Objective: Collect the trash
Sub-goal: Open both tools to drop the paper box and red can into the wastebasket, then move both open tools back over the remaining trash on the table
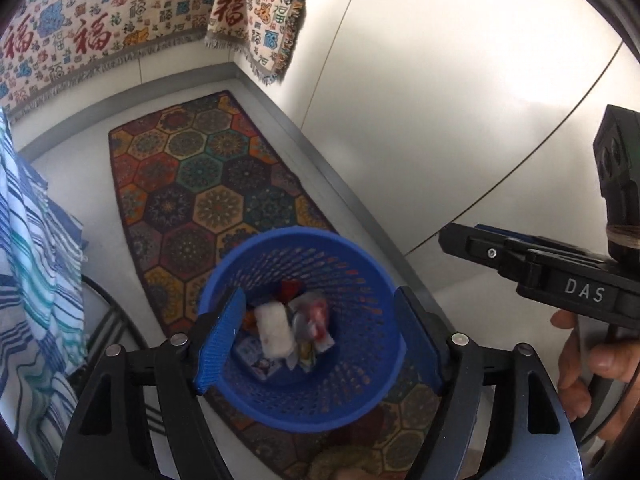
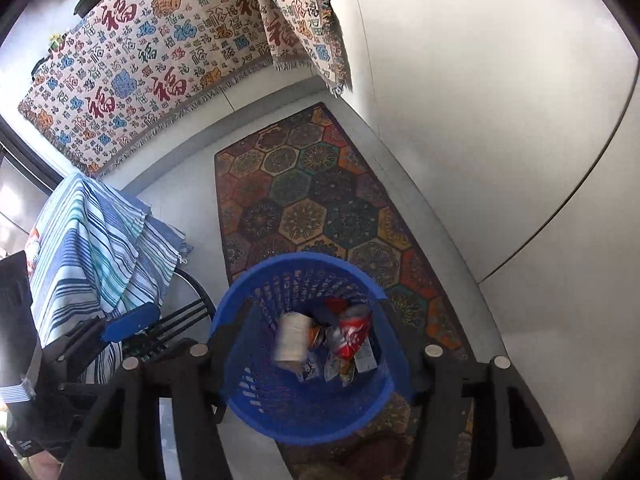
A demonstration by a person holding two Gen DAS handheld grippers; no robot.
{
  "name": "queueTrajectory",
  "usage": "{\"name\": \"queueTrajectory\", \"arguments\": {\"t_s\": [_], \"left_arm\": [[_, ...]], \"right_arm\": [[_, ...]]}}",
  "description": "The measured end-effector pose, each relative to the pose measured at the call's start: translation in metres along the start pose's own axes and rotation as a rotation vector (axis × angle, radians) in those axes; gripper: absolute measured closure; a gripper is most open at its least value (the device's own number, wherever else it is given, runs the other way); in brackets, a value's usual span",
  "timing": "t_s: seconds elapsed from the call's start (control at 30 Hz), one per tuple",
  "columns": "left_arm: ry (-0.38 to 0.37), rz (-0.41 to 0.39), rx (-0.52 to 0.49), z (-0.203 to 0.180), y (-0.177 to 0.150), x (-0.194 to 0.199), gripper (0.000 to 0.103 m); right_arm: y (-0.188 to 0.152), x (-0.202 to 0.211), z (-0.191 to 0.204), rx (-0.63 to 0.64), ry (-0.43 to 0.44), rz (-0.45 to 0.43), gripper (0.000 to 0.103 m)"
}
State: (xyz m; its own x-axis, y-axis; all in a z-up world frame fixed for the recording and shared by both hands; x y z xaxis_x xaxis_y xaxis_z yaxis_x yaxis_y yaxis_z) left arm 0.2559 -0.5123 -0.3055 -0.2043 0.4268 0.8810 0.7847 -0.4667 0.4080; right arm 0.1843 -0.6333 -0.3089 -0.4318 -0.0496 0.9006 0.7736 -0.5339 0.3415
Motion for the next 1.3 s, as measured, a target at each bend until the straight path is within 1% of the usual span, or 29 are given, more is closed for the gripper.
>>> {"name": "queueTrajectory", "arguments": {"t_s": [0.13,0.23,0.27,0.33,0.4,0.47,0.57,0.63,0.7,0.8,0.87,0.9,0.93,0.97,1.0,1.07,1.13,1.23,1.3], "left_arm": [[0.016,-0.037,-0.012,-0.001,0.000,0.016,0.025],[0.022,-0.069,-0.005,0.000,-0.006,0.042,0.025],[0.022,-0.079,-0.001,0.002,-0.009,0.052,0.025],[0.024,-0.094,0.007,0.006,-0.017,0.072,0.025],[0.025,-0.121,0.012,0.014,-0.032,0.100,0.020],[0.043,-0.151,0.027,0.027,-0.047,0.126,0.016],[0.089,-0.187,0.077,0.060,-0.077,0.161,0.013],[0.149,-0.207,0.112,0.089,-0.100,0.182,0.013],[0.224,-0.215,0.152,0.122,-0.122,0.198,0.012],[0.329,-0.200,0.237,0.179,-0.153,0.213,0.012],[0.400,-0.193,0.294,0.215,-0.172,0.224,0.012],[0.431,-0.191,0.317,0.230,-0.181,0.229,0.012],[0.459,-0.190,0.340,0.244,-0.187,0.234,0.012],[0.483,-0.191,0.365,0.259,-0.195,0.239,0.012],[0.503,-0.192,0.393,0.273,-0.202,0.244,0.012],[0.532,-0.194,0.436,0.297,-0.216,0.253,0.012],[0.558,-0.186,0.470,0.315,-0.224,0.256,0.012],[0.586,-0.199,0.471,0.331,-0.241,0.265,0.012],[0.593,-0.204,0.466,0.335,-0.243,0.265,0.005]], "right_arm": [[0.003,0.013,0.004,0.000,-0.001,-0.042,0.043],[0.005,0.026,0.013,0.021,-0.022,-0.081,0.043],[0.006,0.031,0.017,0.031,-0.029,-0.094,0.042],[0.005,0.040,0.029,0.055,-0.048,-0.116,0.036],[0.004,0.048,0.042,0.090,-0.054,-0.142,0.036],[0.001,0.056,0.061,0.125,-0.052,-0.169,0.036],[-0.004,0.066,0.101,0.191,-0.021,-0.213,0.036],[-0.009,0.071,0.133,0.246,0.011,-0.236,0.036],[-0.019,0.071,0.176,0.315,0.061,-0.244,0.036],[-0.038,0.063,0.241,0.431,0.134,-0.232,0.036],[-0.054,0.055,0.285,0.516,0.166,-0.213,0.036],[-0.054,0.055,0.285,0.516,0.166,-0.213,0.036],[-0.064,0.049,0.307,0.562,0.182,-0.200,0.036],[-0.081,0.038,0.344,0.642,0.207,-0.171,0.036],[-0.089,0.034,0.359,0.672,0.215,-0.158,0.036],[-0.102,0.024,0.383,0.718,0.221,-0.134,0.036],[-0.111,0.014,0.399,0.747,0.211,-0.113,0.036],[-0.115,0.006,0.414,0.755,0.196,-0.104,0.036],[-0.115,0.001,0.423,0.751,0.192,-0.106,0.036]]}}
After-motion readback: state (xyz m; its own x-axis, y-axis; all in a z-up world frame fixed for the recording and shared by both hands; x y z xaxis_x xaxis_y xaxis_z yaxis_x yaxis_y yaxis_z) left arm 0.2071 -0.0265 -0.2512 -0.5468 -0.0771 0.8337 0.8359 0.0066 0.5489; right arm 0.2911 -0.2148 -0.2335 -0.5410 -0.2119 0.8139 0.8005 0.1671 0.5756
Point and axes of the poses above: each gripper's, at about its wrist camera, not at the fingertips, and x roughly against the way its jaws point, z to its left, y to its top, the point moved 5 cm from there along -x, roughly the way its jaws point, and after that the axes turned 5 degrees about z, right-handed, at the moved point
